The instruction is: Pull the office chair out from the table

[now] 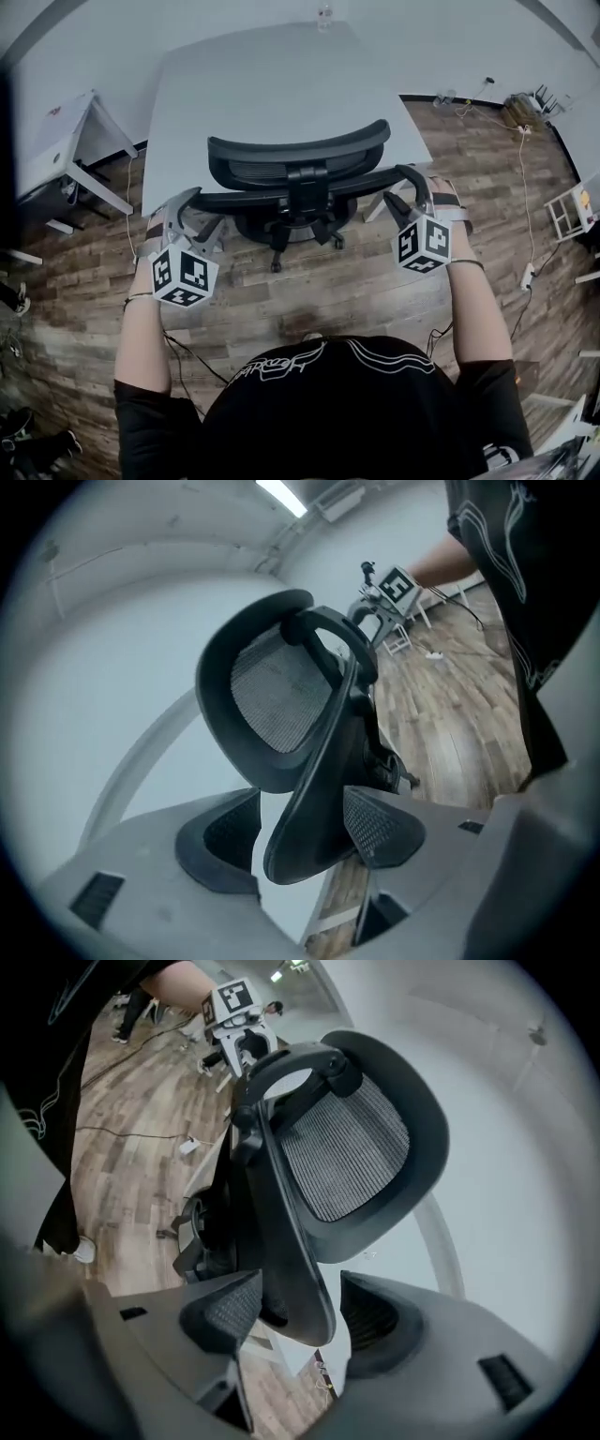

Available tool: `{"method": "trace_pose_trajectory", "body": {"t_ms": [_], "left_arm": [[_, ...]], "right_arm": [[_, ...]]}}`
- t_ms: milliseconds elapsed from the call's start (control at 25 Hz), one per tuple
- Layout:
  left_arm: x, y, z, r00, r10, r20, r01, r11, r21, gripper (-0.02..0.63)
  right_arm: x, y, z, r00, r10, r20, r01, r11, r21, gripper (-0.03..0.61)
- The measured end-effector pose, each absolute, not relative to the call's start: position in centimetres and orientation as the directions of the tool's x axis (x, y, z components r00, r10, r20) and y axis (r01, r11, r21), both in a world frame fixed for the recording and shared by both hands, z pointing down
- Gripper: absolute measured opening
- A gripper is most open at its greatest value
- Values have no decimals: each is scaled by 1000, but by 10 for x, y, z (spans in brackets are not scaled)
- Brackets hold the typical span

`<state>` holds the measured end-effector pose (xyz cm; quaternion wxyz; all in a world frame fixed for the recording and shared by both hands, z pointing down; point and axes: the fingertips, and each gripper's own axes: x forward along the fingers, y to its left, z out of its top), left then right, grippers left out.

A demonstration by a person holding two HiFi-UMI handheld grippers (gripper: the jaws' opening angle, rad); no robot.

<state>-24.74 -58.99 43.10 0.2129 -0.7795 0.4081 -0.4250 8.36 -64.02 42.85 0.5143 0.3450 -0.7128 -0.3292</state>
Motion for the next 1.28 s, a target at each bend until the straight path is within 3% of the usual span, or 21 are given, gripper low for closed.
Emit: {"method": "trace_pose_trajectory", "body": {"t_ms": [160,520,760,840,1000,1280], "left_arm": [[-253,-601,459,251,-791,558,-296,-612,-733,256],[-263,-618,469,196,-798,569,-198,-601,-774,256],[-261,-624,472,209,-805,555,-240,-593,-769,252],[-263,-626,470,203,-809,551,-257,-587,-768,206],[-263,-628,469,182,-804,566,-256,-595,-762,201],[-263,-628,470,159,-800,579,-305,-598,-742,202]], "right_arm": [[89,-649,441,-196,-829,523,-149,553,820,265],[93,-666,448,-129,-840,527,-88,539,838,265],[95,-674,453,-100,-833,545,-93,553,828,264],[94,-677,454,-90,-844,529,-69,535,842,264],[96,-680,451,-64,-849,524,-44,527,849,229],[95,-679,449,-38,-835,549,-66,550,832,229]]}}
